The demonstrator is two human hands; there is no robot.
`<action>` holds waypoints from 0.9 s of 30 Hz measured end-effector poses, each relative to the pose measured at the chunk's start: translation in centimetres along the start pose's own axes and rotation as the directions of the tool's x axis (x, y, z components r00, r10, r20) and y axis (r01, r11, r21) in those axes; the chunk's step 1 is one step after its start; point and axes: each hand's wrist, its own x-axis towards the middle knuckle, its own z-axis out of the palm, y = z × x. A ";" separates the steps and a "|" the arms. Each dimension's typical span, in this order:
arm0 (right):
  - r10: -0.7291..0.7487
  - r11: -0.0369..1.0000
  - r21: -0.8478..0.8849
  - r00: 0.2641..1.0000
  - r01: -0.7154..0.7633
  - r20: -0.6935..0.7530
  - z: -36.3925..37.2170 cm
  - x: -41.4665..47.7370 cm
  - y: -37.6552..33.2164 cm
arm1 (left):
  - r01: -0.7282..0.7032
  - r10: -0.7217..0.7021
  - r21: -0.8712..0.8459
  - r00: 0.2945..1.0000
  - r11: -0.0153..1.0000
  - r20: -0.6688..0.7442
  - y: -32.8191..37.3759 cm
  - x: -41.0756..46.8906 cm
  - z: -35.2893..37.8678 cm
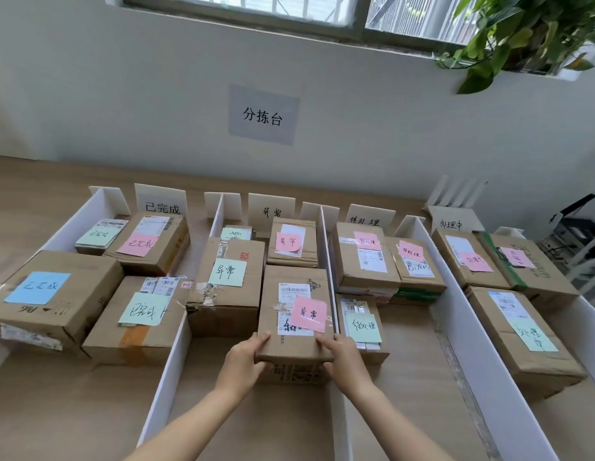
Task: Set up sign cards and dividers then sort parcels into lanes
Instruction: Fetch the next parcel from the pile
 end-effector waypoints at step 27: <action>0.061 0.928 -0.368 0.998 -0.060 -0.011 -0.5 3.0 -7.7 | -0.049 -0.009 0.677 0.997 0.734 0.082 2.6 -3.4 -9.2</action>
